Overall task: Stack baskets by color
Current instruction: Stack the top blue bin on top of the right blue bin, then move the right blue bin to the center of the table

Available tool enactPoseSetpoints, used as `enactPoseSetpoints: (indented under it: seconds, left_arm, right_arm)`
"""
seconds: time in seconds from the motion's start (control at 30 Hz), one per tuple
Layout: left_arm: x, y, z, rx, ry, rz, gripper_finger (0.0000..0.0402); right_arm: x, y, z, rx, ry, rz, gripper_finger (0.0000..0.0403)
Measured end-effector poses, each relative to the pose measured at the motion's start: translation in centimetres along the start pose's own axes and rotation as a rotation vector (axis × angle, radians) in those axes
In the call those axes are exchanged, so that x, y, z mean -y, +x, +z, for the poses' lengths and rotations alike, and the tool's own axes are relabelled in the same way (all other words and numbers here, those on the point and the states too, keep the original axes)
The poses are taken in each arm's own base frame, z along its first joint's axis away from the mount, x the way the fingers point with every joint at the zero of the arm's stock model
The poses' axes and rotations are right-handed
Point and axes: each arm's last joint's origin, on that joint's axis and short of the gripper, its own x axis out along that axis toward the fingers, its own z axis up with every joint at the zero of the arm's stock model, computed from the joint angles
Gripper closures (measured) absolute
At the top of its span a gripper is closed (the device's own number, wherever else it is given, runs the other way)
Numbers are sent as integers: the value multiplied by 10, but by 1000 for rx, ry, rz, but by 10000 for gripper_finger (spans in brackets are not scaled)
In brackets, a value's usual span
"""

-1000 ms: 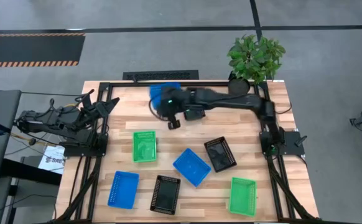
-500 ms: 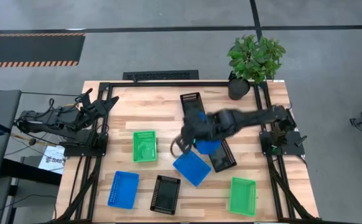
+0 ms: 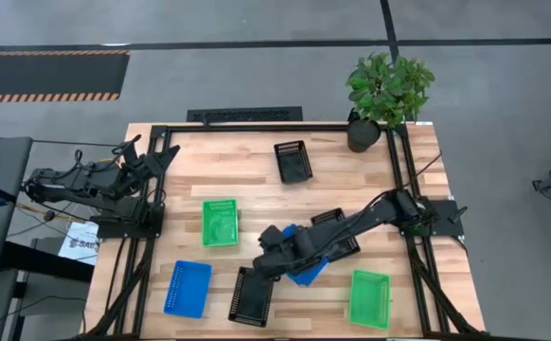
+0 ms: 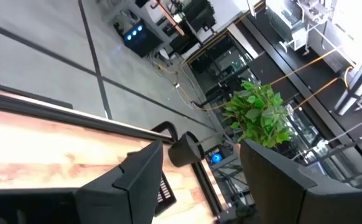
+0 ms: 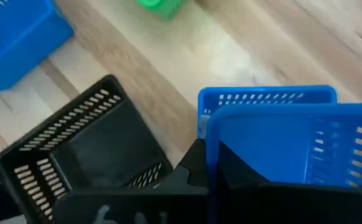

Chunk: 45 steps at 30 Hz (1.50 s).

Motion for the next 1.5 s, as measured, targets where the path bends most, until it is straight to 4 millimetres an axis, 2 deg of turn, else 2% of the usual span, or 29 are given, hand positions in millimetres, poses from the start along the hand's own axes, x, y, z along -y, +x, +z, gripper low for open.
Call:
enactPoseSetpoints:
  seconds: [0.23,0.43,0.93,1.43,1.5]
  left_arm:
    - [0,0,0,11,28,8,198]
    - [0,0,1,24,19,13,198]
    - [0,0,1,24,19,13,198]
    - [0,0,1,24,23,13,198]
    - [0,0,1,23,24,13,198]
  right_arm:
    - [5,14,6,-44,-91,-37,396]
    - [4,36,10,-83,-71,-29,396]
    - [5,35,7,-104,-112,-40,381]
    - [6,35,7,-106,-135,-50,292]
    - [8,26,10,-88,-135,-46,287]
